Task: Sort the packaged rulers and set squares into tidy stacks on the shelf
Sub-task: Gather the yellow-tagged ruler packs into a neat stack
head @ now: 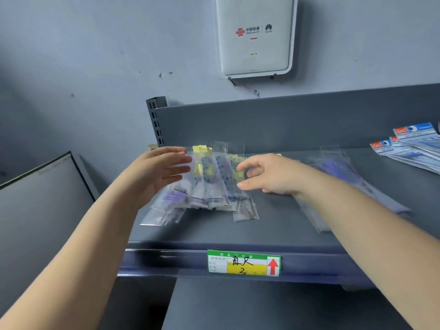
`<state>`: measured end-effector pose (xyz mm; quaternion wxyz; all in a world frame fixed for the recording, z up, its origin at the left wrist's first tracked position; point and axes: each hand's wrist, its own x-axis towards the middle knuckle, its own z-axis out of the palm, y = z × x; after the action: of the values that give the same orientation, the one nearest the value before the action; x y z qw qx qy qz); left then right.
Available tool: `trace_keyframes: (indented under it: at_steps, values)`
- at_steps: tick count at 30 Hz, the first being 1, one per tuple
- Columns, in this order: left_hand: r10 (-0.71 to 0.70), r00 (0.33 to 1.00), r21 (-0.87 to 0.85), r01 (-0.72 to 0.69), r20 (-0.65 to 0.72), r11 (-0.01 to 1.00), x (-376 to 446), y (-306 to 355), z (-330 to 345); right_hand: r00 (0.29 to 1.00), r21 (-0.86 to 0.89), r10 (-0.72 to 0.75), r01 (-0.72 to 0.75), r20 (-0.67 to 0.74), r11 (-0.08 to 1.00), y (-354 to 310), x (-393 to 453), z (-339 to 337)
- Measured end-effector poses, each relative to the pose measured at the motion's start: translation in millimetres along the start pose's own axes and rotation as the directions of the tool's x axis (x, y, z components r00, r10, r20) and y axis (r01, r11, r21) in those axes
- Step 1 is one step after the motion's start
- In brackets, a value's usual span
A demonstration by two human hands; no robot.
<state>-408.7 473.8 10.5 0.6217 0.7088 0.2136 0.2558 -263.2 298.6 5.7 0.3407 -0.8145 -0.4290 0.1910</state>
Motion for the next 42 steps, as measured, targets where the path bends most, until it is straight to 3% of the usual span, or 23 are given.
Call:
trace_keyframes:
  at_steps: [3, 6, 9, 16, 19, 23, 27, 30, 42]
  values:
    - [-0.037, 0.999, 0.026, 0.036, 0.017, 0.999, 11, 7, -15, 0.997, 0.068, 0.062, -0.065, 0.033, 0.996, -8, 22, 7]
    - [-0.171, 0.983, 0.020, 0.170, 0.068, 0.985, 21, 8, -22, 0.993, 0.145, 0.101, -0.108, 0.053, 0.984, -10, 38, 9]
    - [-0.253, 0.960, -0.041, 0.259, 0.117, 0.965, 26, 5, -21, 0.995, 0.209, 0.090, -0.099, 0.048, 0.973, -6, 46, 15]
    - [-0.288, 0.936, -0.245, 0.334, 0.204, 0.910, 38, -6, -11, 0.999, 0.233, 0.017, -0.010, -0.030, 0.972, 2, 41, 31]
    - [-0.281, 0.933, -0.159, 0.319, 0.225, 0.934, 43, -4, -3, 0.998, 0.220, 0.012, 0.001, -0.059, 0.976, 4, 43, 34]
    - [-0.199, 0.965, 0.047, 0.193, 0.172, 0.980, 49, -5, 11, 0.997, 0.267, -0.001, 0.022, -0.079, 0.963, 5, 44, 34]
    - [-0.224, 0.962, 0.352, 0.157, 0.158, 0.923, 55, -10, 25, 0.995, 0.241, -0.009, 0.032, -0.097, 0.970, 4, 46, 35]
    - [-0.218, 0.968, 0.443, 0.142, 0.126, 0.885, 53, -11, 37, 0.996, 0.253, -0.022, 0.044, -0.087, 0.967, 3, 46, 37]
    - [-0.138, 0.990, 0.067, 0.139, -0.019, 0.988, 40, -2, 11, 0.997, 0.235, -0.033, 0.049, -0.075, 0.971, 1, 43, 39]
